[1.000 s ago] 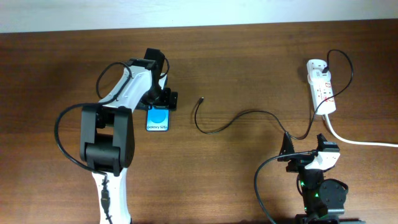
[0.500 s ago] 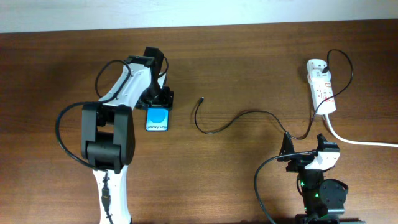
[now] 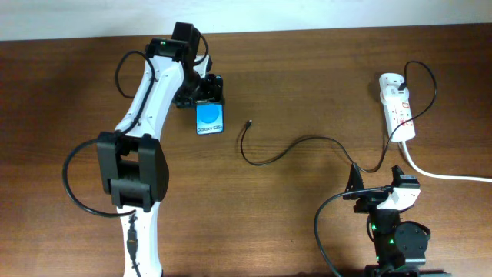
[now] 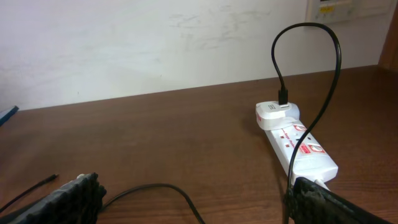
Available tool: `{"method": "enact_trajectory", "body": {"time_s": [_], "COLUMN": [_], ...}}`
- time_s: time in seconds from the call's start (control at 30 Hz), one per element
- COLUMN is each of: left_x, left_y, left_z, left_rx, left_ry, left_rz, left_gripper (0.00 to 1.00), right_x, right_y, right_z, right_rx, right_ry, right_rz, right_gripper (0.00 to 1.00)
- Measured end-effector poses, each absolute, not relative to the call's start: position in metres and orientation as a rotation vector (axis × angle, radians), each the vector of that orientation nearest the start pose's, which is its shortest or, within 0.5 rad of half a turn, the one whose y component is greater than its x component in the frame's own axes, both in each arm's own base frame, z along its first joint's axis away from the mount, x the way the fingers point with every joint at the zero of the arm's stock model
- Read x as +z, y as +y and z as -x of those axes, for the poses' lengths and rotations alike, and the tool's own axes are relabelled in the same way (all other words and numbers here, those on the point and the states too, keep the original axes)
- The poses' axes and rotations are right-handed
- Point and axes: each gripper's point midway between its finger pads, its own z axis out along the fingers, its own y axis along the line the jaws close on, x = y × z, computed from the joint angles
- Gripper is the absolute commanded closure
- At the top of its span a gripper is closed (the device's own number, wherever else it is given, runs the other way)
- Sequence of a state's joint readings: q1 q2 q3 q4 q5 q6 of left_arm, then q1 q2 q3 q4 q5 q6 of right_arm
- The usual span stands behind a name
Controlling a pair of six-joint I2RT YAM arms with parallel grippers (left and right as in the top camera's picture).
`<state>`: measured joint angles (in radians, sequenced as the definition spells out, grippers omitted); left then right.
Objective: Plug charger to phone and switch on socket
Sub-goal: 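Lift the phone with the left gripper and tilt it toward center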
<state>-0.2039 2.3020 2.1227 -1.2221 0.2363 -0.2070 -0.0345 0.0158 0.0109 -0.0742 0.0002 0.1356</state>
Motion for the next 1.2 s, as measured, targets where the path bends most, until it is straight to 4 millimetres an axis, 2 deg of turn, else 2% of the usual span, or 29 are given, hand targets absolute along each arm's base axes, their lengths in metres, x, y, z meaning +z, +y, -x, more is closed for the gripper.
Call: {"method": "enact_trajectory", "body": {"time_s": [0.13, 0.23, 0.33, 0.37, 0.5, 0.6, 0.77, 0.87, 0.93, 1.0, 1.2], "left_x": [0.092, 0.104, 0.117, 0.123, 0.136, 0.152, 0.160, 0.163, 0.172, 0.176, 0.180], "left_y": [-0.153, -0.180, -0.195, -0.198, -0.188, -0.190, -0.196, -0.198, -0.203, -0.205, -0.207], "left_z": [-0.468, -0.460, -0.447, -0.439, -0.420, -0.407, -0.405, -0.404, -0.405, -0.405, -0.406], "left_rx": [-0.544, -0.819, -1.040, -1.141, -1.312, -1.484, -1.576, -1.598, -1.679, -1.718, -1.752], "left_ry": [3.010, 3.005, 3.019, 3.042, 3.114, 3.123, 3.107, 3.106, 3.079, 3.063, 3.048], "left_rz": [0.154, 0.166, 0.196, 0.285, 0.661, 0.817, 0.857, 0.983, 1.160, 1.245, 1.313], "left_gripper": [1.00, 1.00, 1.00, 1.00, 1.00, 1.00, 1.00, 1.00, 1.00, 1.00, 1.00], "right_x": [0.157, 0.157, 0.157, 0.157, 0.157, 0.157, 0.157, 0.157, 0.157, 0.157, 0.157], "right_y": [-0.009, -0.009, -0.009, -0.009, -0.009, -0.009, -0.009, -0.009, -0.009, -0.009, -0.009], "right_z": [-0.246, -0.246, -0.246, -0.246, -0.246, -0.246, -0.246, -0.246, -0.246, -0.246, -0.246], "right_rx": [0.077, 0.077, 0.077, 0.077, 0.077, 0.077, 0.077, 0.076, 0.077, 0.077, 0.076], "right_ry": [1.645, 1.645, 1.645, 1.645, 1.645, 1.645, 1.645, 1.645, 1.645, 1.645, 1.645], "right_rz": [-0.140, -0.140, -0.140, -0.140, -0.140, -0.140, -0.140, -0.140, -0.140, -0.140, -0.140], "right_gripper": [0.02, 0.02, 0.02, 0.02, 0.02, 0.02, 0.02, 0.01, 0.02, 0.02, 0.02]}}
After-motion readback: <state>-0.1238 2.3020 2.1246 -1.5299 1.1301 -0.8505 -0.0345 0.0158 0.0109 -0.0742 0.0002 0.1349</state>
